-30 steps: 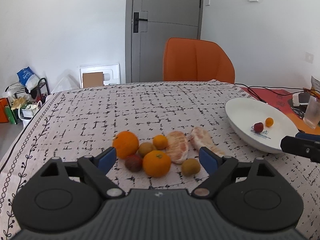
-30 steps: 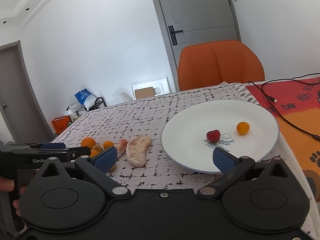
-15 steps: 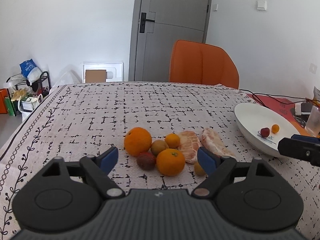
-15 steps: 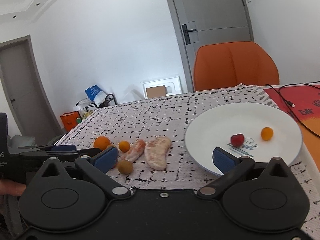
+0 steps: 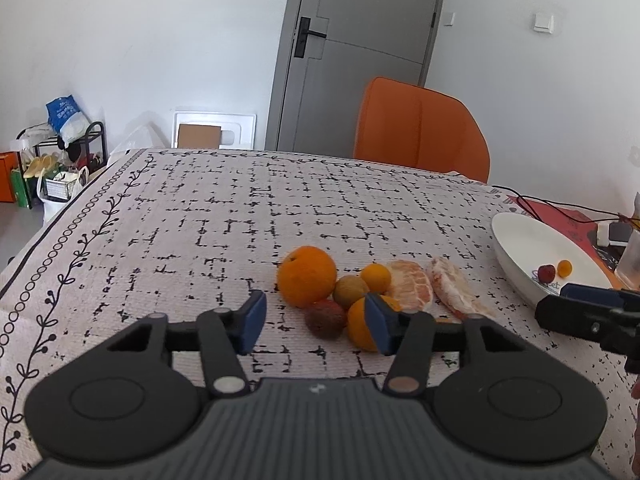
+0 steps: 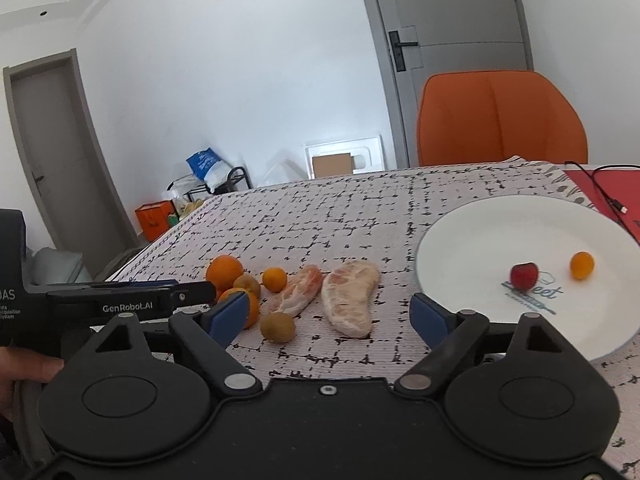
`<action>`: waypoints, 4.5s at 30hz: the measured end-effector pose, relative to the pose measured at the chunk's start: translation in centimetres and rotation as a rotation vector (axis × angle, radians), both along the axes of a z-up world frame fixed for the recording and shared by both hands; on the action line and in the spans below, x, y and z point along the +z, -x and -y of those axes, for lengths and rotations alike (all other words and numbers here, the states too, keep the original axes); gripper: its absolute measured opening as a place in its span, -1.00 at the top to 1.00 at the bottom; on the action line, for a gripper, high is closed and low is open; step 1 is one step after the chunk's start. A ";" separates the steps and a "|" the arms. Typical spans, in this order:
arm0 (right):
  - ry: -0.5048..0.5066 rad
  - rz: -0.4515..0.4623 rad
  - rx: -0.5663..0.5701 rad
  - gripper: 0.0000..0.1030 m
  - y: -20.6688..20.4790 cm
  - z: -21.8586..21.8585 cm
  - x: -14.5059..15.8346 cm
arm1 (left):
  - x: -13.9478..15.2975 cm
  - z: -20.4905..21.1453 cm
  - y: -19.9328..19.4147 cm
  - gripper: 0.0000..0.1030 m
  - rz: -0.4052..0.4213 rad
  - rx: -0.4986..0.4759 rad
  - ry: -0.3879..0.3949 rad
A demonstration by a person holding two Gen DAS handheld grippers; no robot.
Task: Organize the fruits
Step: 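Move both open tools back over the fruit pile, then grasp a brown kiwi with the right tool while the left tool grasps a dark plum, then place the kiwi in the white plate with the right tool while the left tool releases the plum there, then move both open tools back over the remaining fruit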
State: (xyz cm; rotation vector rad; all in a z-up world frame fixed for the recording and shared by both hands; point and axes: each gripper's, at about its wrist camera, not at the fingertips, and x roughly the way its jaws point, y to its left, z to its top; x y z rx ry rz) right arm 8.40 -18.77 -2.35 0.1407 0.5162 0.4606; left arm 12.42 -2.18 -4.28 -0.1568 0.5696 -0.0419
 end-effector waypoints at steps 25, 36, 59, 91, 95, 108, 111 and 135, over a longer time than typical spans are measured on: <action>0.047 -0.085 0.098 -0.05 -2.5 -4.4 -1.9 | -1.6 -1.2 -1.4 0.57 -0.045 -0.043 0.054; 0.058 -0.109 0.109 0.51 -2.8 -5.3 -2.6 | -0.3 -2.2 -0.4 0.57 -0.021 -0.017 0.049; -0.019 0.008 -0.030 0.51 -0.1 1.4 0.5 | 2.4 4.3 -0.4 0.57 0.044 -0.138 -0.003; -0.113 0.011 -0.263 0.50 0.9 11.1 -1.4 | 2.8 12.8 -2.1 0.57 0.053 -0.276 -0.077; -0.110 0.020 -0.296 0.38 1.2 12.0 -1.6 | 2.6 13.9 -2.5 0.57 0.051 -0.296 -0.082; -0.122 0.015 -0.320 0.38 2.2 13.6 -1.7 | 3.1 17.5 -3.1 0.56 0.070 -0.370 -0.096; -0.122 0.019 -0.323 0.38 2.5 13.9 -1.5 | 3.4 18.2 -3.2 0.56 0.078 -0.379 -0.100; -0.105 0.029 -0.278 0.04 2.3 11.6 -0.4 | 4.3 13.2 -1.7 -0.49 0.082 -0.224 -0.134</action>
